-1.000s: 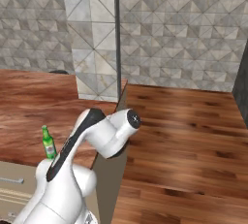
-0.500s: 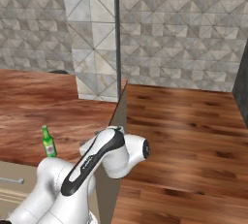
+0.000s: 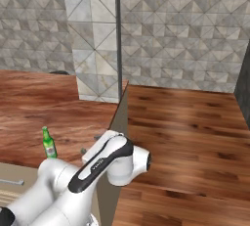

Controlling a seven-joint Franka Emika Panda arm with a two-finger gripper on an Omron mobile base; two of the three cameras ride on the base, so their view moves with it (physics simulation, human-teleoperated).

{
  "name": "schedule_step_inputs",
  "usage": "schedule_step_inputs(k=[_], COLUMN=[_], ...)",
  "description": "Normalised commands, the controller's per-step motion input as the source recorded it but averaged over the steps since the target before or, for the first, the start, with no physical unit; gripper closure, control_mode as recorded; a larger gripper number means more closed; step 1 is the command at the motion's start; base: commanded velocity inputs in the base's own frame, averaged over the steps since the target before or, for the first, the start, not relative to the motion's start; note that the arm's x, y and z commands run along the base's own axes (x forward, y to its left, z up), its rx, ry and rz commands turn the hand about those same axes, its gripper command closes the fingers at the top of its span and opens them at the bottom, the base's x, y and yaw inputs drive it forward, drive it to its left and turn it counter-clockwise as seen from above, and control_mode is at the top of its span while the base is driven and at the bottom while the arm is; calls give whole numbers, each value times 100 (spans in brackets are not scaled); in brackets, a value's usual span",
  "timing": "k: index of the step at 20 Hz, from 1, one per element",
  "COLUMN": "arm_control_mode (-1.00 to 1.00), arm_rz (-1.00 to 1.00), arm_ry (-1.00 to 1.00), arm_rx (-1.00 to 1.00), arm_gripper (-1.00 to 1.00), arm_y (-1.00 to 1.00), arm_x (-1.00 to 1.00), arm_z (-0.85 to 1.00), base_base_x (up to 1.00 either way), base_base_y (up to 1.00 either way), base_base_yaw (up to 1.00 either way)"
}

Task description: Pick the beer from the counter and place it in the open cabinet.

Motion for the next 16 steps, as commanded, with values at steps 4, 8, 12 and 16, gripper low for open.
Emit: schedule_step_inputs(k=[4, 8, 12, 16], arm_control_mode=[-100, -100, -100, -100], arm_rz=[1, 3, 1, 0], arm_ry=[0, 0, 0, 0], arm_rx=[0, 0, 0, 0], arm_gripper=[-100, -100, -100, -100], arm_y=[35, 42, 39, 51], arm_x=[6, 0, 0, 4], arm_z=[-17, -17, -4, 0], base_base_x=[0, 0, 0, 0], base_base_y=[0, 0, 0, 0], base_base_yaw=[0, 0, 0, 0])
